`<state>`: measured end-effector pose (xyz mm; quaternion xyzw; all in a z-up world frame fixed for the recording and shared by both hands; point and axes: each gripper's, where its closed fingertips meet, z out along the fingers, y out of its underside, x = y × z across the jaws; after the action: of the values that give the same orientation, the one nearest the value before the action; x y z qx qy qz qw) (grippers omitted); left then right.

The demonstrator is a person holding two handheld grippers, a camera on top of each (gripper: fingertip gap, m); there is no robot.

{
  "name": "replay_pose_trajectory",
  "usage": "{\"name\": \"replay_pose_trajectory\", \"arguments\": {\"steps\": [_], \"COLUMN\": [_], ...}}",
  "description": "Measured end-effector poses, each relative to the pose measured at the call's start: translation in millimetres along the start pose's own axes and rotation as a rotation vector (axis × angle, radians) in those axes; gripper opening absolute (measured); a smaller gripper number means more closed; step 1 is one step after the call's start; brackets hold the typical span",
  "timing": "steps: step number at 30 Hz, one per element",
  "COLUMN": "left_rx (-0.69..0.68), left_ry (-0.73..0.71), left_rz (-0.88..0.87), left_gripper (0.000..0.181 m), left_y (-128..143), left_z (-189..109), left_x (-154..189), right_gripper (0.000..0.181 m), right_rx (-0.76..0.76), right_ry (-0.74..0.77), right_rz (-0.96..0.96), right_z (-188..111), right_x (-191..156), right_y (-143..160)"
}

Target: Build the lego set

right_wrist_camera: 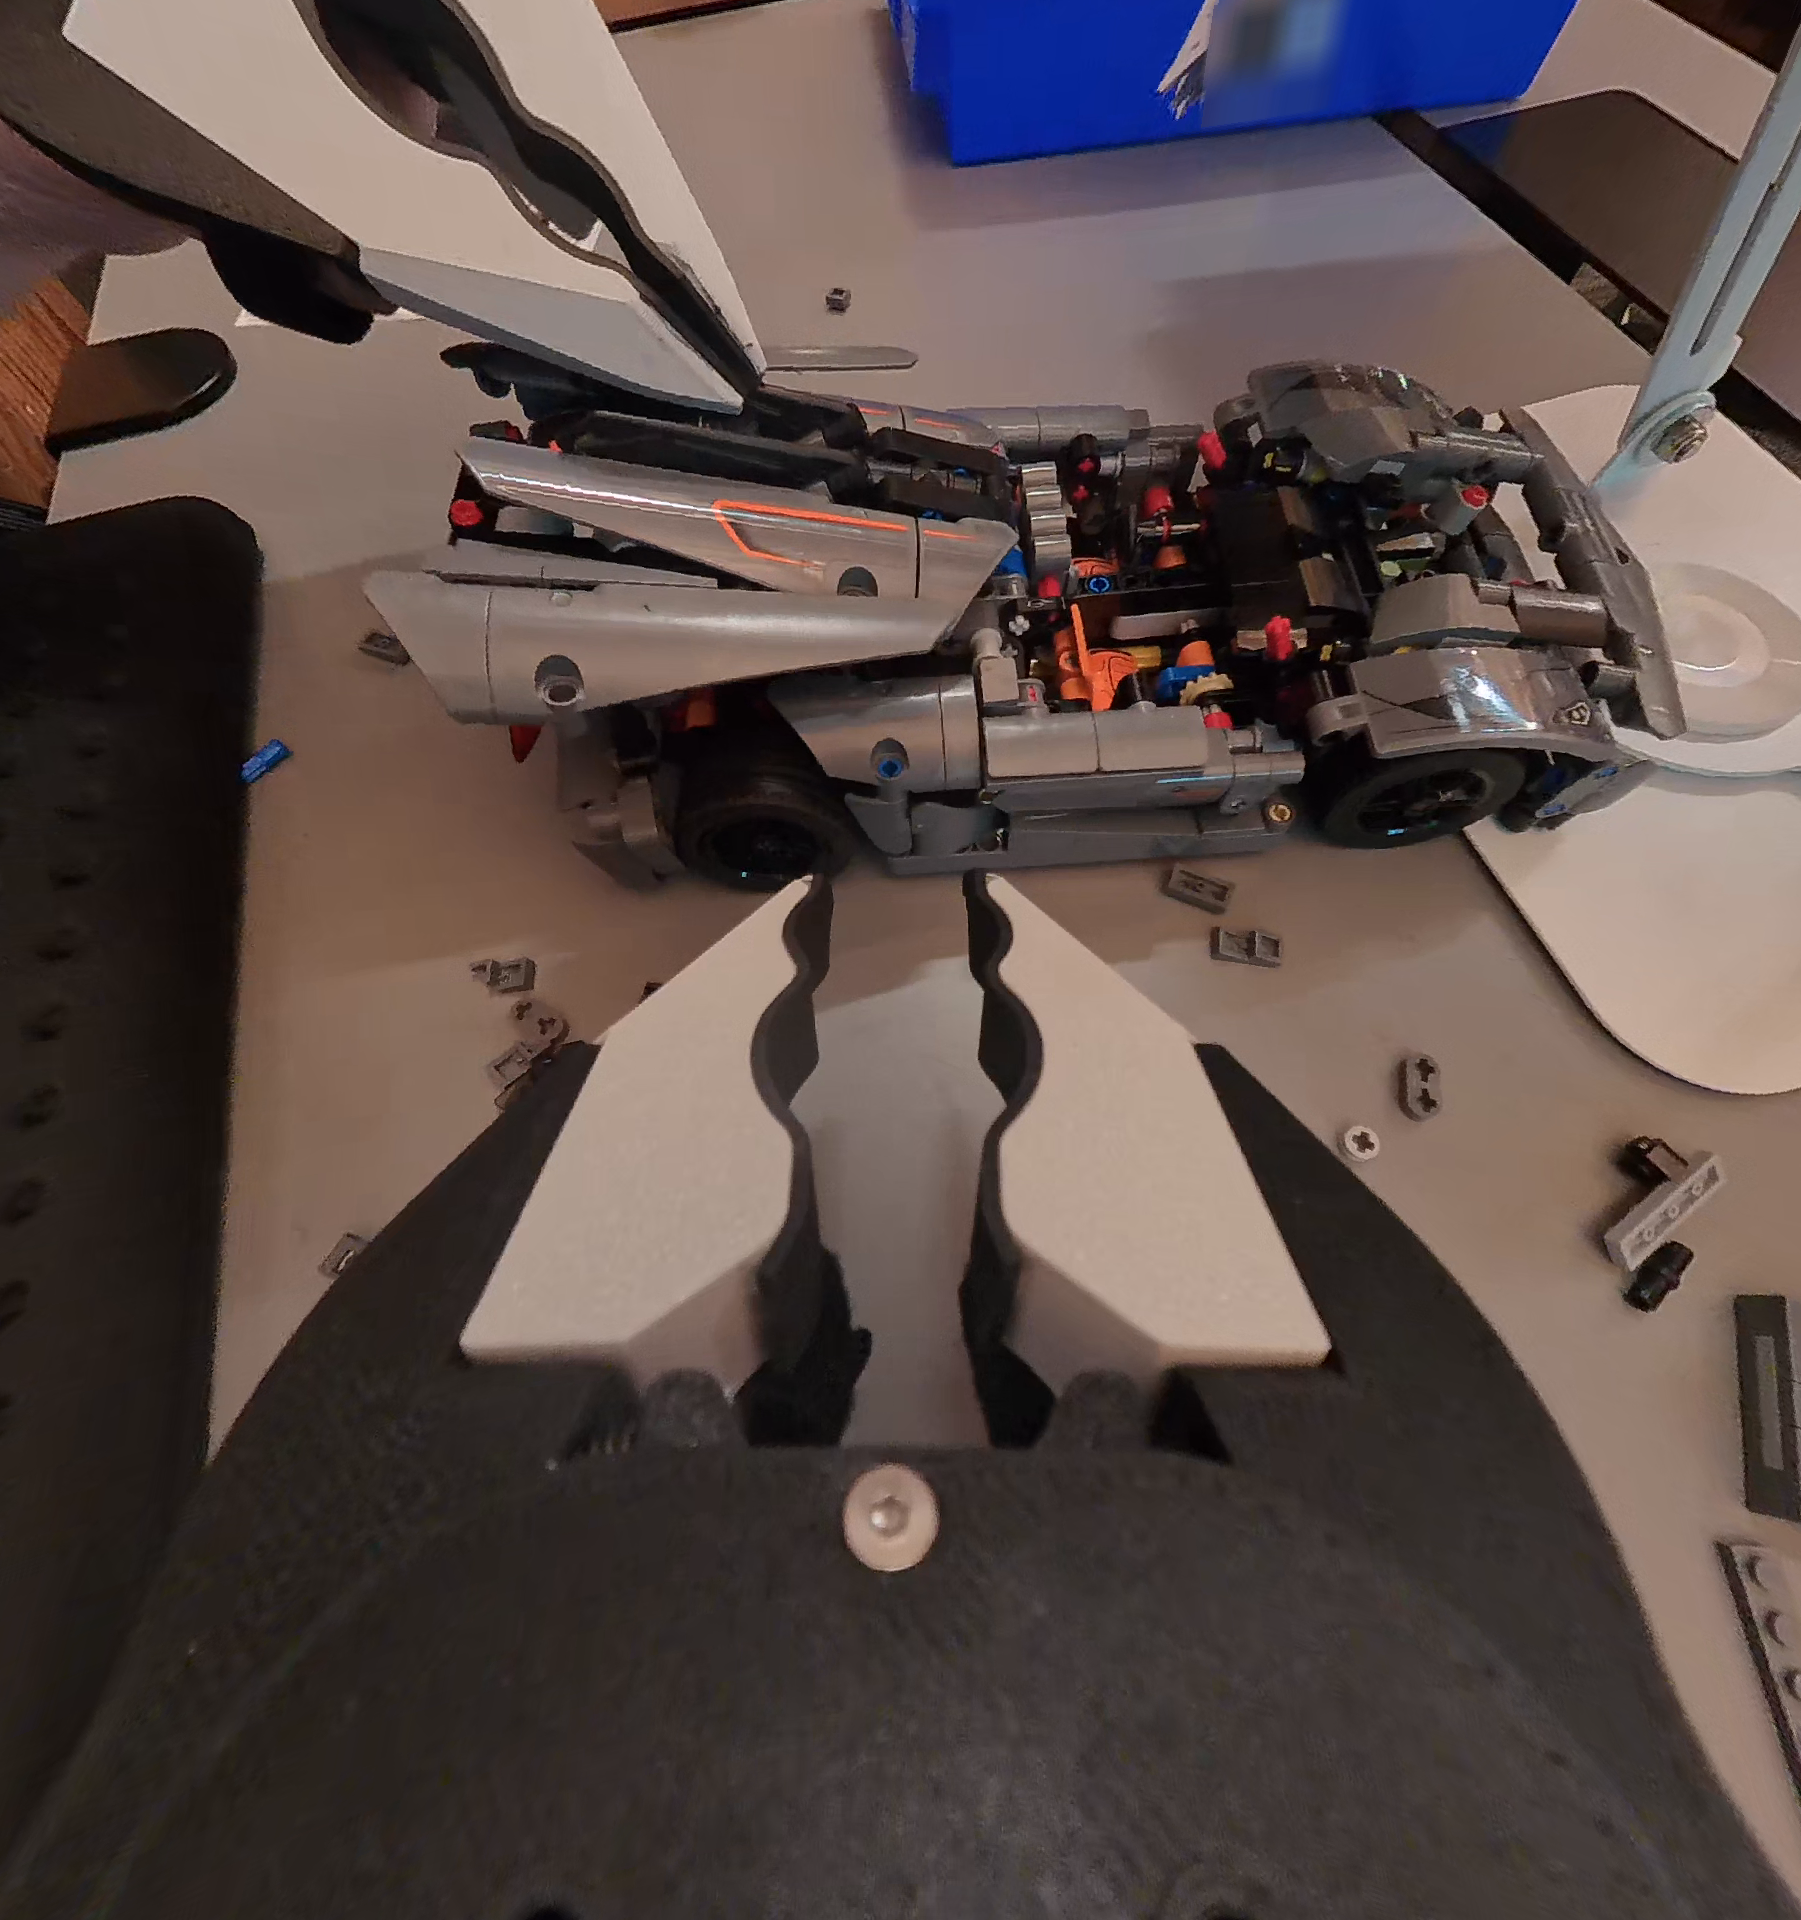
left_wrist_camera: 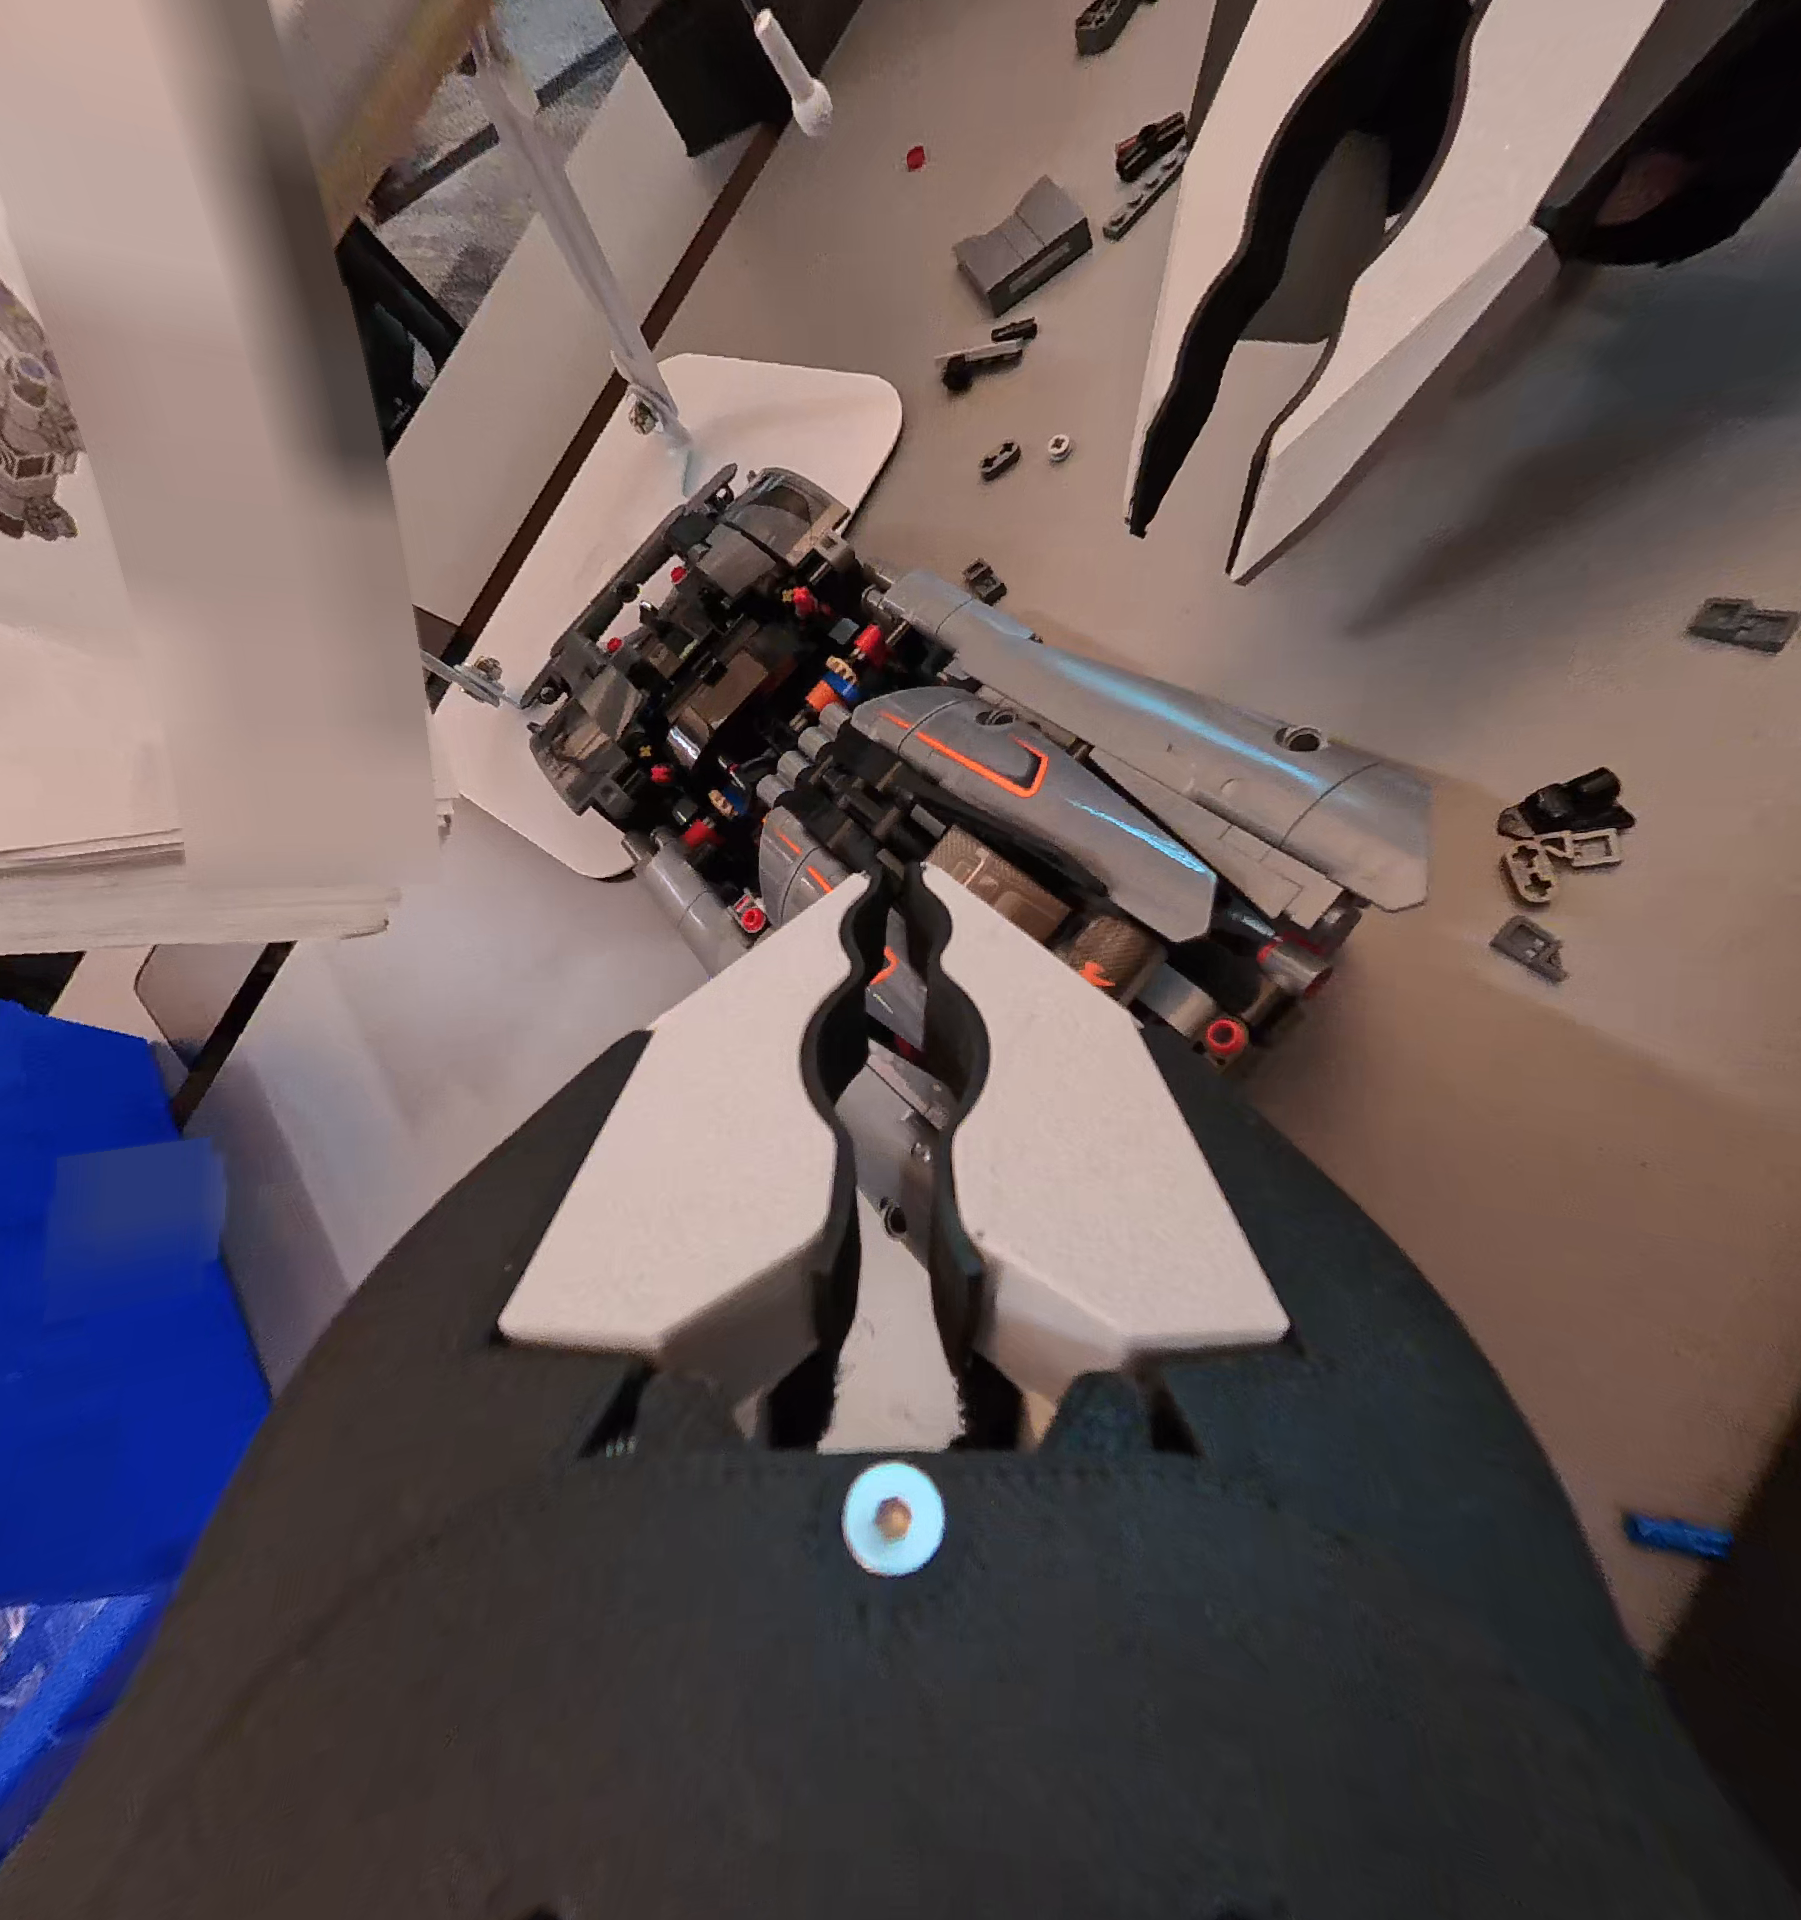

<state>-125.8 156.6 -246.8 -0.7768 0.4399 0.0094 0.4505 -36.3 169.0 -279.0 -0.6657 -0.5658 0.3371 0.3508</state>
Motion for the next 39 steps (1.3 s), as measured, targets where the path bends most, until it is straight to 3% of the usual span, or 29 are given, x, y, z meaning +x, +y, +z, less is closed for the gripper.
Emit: {"name": "replay_pose_trajectory", "arguments": {"steps": [7,13,31,39], "left_rx": [0.001,-0.179,-0.094,-0.091], "left_ry": [0.001,0.006,-0.053,-0.122], "left_rz": [-0.009,0.07,0.081,0.17], "left_gripper": [0.0,0.0,0.0,0.0], "left_y": [-21.8,-4.0,1.6,3.2], "left_z": [-5.0,23.5,15.9,14.1], "left_x": [-10.8,-6.1,0.5,2.9], "right_gripper": [0.024,0.024,0.024,0.024], "right_rx": [0.004,0.008,0.0,0.005], "right_ry": [-0.001,0.0,-0.006,0.0], "right_rz": [-0.001,-0.001,0.003,0.0], "right_z": [-0.8,-2.1,1.1,-0.1], "right_x": [-0.4,-0.2,-1.2,-0.9], "right_y": [-1.2,-2.1,0.5,-0.6]}}
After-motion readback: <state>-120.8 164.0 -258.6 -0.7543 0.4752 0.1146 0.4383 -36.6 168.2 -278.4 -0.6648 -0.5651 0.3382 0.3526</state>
